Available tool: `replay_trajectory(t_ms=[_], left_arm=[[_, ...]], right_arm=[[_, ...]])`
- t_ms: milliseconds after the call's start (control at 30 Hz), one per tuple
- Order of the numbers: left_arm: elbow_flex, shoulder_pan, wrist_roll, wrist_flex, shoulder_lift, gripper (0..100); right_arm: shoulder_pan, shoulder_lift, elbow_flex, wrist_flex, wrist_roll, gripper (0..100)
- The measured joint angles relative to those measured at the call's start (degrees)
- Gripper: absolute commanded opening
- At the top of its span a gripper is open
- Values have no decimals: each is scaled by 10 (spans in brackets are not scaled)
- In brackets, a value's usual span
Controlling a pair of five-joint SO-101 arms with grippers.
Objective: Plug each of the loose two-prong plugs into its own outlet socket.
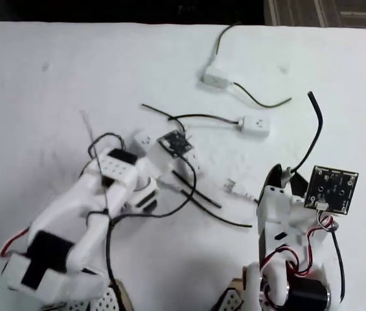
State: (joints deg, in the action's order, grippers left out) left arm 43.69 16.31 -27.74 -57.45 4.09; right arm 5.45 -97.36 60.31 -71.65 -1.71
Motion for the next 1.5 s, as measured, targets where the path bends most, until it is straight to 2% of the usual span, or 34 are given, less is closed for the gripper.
replay_trajectory(t_ms=[233,433,700,833,933,1067,1200,1500], left_arm=[[-164,0,-75,-84,-140,120],[-305,5,-84,-138,-236,149],[-391,17,25,-216,-241,295],[-393,-1,53,-236,-192,295],[-393,-13,55,-258,-146,294],[-393,-46,55,-290,-75,294],[-379,-119,57,-295,-3,251],[-149,-261,96,-169,213,252]], right_arm=[[0,0,0,0,0,18],[0,0,0,0,0,18],[0,0,0,0,0,18],[-3,0,0,-4,0,18],[-31,0,0,-5,0,18],[-96,0,0,-5,0,18],[-186,2,0,-2,0,17],[-325,179,28,115,0,17]])
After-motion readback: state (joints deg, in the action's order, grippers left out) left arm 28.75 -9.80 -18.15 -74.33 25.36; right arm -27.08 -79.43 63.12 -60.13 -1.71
